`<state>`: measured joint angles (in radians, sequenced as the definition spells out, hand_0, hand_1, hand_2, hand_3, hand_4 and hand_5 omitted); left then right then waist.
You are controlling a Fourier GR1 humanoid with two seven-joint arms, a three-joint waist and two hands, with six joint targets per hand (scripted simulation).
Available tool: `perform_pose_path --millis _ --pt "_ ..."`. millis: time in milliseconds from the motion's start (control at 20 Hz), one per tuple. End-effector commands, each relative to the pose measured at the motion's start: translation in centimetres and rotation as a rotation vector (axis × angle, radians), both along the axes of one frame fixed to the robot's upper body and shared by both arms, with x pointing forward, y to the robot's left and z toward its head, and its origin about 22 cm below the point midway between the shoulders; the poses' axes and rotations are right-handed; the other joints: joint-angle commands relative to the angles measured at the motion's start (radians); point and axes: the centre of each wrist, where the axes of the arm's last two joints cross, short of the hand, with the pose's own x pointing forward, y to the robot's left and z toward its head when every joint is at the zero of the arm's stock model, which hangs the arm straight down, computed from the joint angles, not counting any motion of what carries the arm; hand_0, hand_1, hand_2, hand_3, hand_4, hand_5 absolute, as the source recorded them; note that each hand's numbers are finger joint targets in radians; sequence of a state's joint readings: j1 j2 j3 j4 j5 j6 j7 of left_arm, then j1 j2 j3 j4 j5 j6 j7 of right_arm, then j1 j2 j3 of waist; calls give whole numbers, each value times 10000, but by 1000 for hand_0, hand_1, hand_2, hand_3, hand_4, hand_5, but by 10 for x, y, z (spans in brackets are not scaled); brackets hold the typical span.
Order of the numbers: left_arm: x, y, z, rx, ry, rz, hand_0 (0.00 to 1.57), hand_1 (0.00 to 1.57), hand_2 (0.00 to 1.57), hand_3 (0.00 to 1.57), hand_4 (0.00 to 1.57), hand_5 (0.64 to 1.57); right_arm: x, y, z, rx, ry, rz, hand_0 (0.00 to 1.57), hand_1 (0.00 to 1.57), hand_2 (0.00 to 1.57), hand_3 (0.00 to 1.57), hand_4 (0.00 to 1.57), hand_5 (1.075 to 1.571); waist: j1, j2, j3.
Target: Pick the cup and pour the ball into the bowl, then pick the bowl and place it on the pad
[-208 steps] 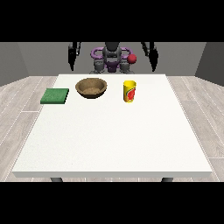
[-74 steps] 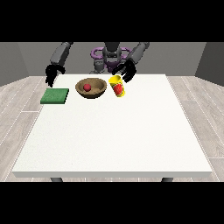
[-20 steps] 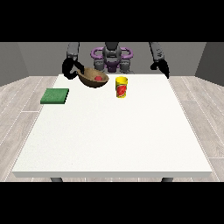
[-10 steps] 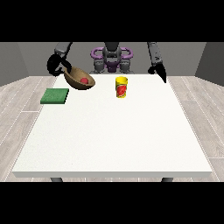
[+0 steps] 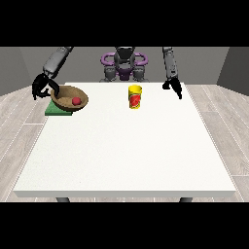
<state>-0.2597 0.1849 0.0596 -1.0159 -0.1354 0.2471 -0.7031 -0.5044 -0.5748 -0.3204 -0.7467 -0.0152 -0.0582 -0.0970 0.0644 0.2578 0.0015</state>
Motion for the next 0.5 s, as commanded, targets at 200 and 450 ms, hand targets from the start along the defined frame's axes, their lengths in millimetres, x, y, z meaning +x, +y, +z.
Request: perform_pose_path --millis 200,450 --pt "7 -22 45 337 -1668 -420 0 0 0 0 1010 1436 -30 -74 22 -1147 -978 -539 1571 1571 1571 0 1225 1570 470 1519 14" --pt "-6 -25 66 324 -2106 -619 0 0 0 0 995 1430 -25 -76 20 -202 -1132 -848 1571 1571 1571 0 962 1553 616 1716 11"
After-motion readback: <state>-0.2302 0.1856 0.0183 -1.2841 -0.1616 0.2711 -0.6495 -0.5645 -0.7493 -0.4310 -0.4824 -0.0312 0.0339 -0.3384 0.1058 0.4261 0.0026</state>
